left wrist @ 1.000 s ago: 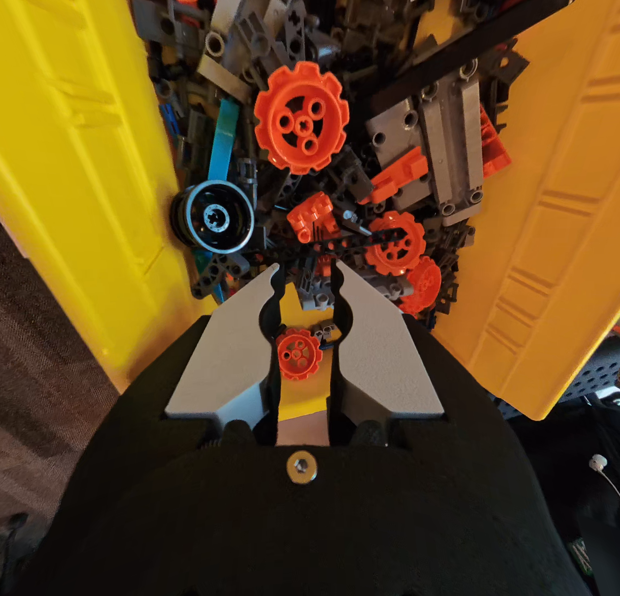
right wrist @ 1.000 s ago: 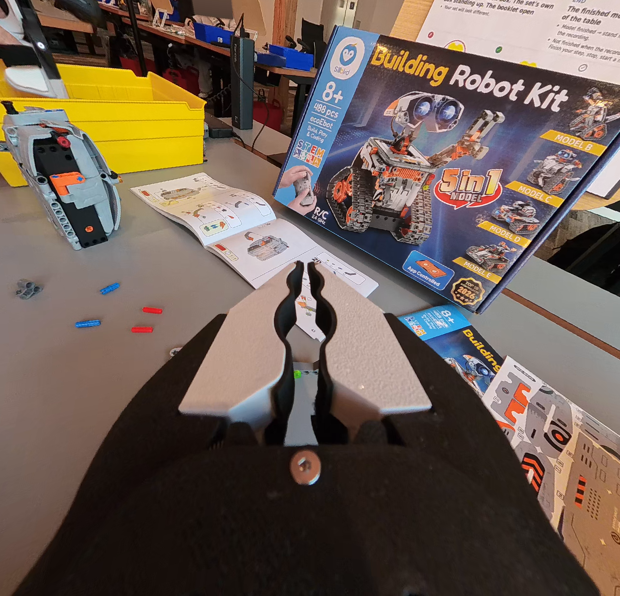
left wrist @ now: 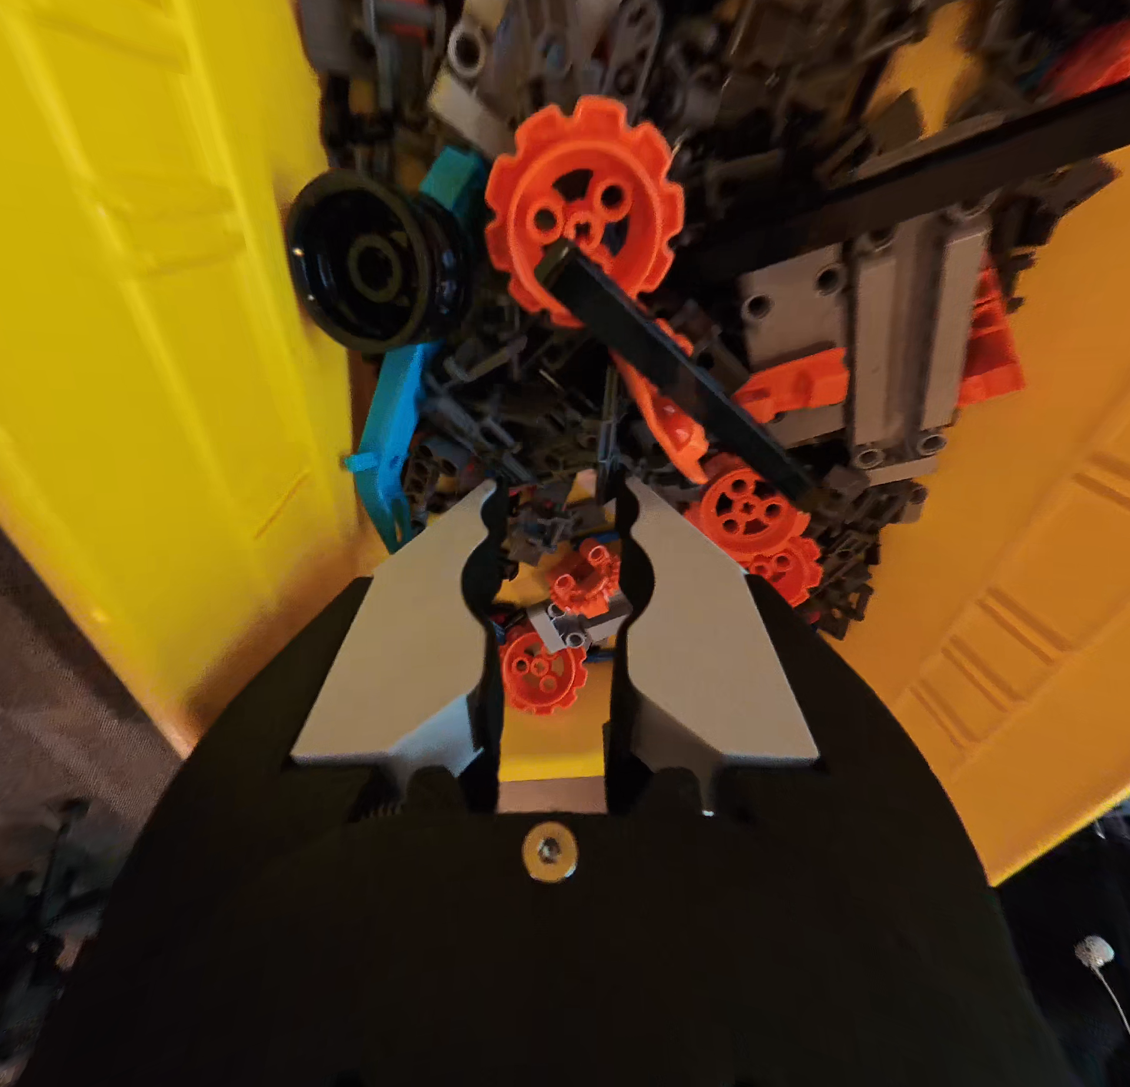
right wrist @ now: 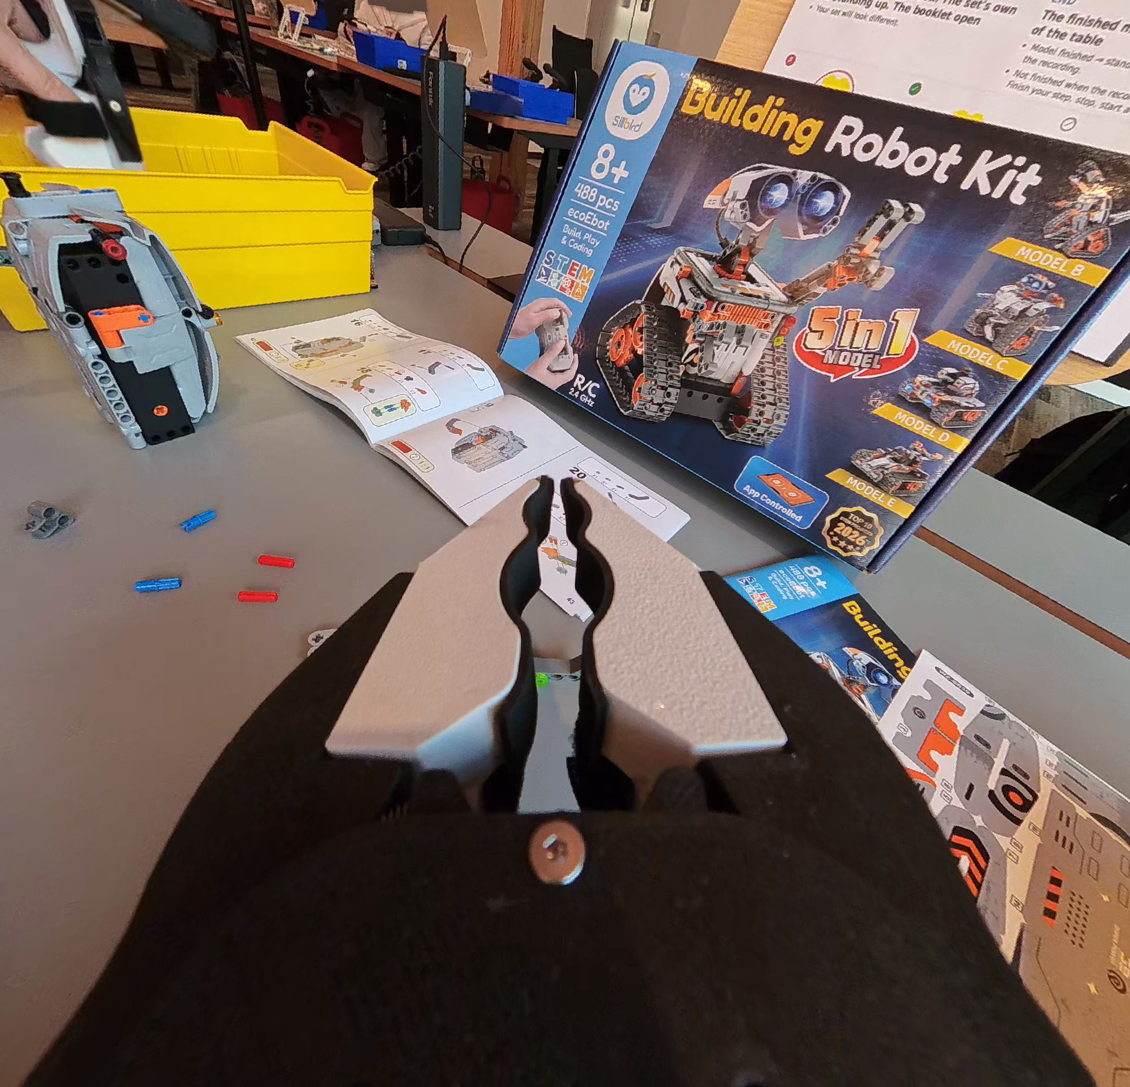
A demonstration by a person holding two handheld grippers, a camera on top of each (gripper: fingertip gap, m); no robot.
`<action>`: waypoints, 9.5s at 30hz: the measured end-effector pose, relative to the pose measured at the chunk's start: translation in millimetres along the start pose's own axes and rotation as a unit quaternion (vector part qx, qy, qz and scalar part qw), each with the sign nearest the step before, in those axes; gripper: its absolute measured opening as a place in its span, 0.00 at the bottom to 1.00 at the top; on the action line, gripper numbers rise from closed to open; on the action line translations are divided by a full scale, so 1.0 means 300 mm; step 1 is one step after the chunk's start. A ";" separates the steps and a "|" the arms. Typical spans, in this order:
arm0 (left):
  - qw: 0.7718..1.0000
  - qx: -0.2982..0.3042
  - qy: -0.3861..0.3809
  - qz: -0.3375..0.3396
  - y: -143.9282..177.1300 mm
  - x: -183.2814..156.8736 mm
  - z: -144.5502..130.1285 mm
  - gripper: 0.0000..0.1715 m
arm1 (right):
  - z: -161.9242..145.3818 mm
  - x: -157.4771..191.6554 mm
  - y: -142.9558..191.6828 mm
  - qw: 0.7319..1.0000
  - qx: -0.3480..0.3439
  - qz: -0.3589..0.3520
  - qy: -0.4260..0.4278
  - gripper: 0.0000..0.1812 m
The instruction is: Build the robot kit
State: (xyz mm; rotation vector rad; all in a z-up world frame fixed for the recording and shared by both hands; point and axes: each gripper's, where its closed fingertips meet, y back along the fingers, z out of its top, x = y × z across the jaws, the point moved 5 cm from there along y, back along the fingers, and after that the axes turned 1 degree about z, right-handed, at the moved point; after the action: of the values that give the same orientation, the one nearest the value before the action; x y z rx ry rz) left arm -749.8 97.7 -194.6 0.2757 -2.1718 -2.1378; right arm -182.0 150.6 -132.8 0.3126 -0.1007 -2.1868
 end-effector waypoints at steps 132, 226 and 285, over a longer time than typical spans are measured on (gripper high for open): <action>0.995 0.054 -0.071 0.048 -0.044 0.060 -0.039 0.09 | -0.056 0.058 -0.047 0.995 0.065 0.025 0.076 0.02; 0.996 0.026 -0.068 -0.055 -0.008 -0.045 0.000 0.03 | -0.090 0.033 -0.043 0.986 0.104 -0.007 0.131 0.02; 0.974 0.180 -0.130 -0.035 -0.042 -0.111 -0.182 0.00 | -0.104 0.053 -0.051 0.979 0.122 0.004 0.161 0.02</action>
State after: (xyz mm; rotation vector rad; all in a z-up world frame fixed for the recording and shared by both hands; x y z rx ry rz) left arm -706.3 50.0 -203.9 0.0982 -2.7370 -1.8911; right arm -194.8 148.1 -168.7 0.7997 -0.1897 -2.0890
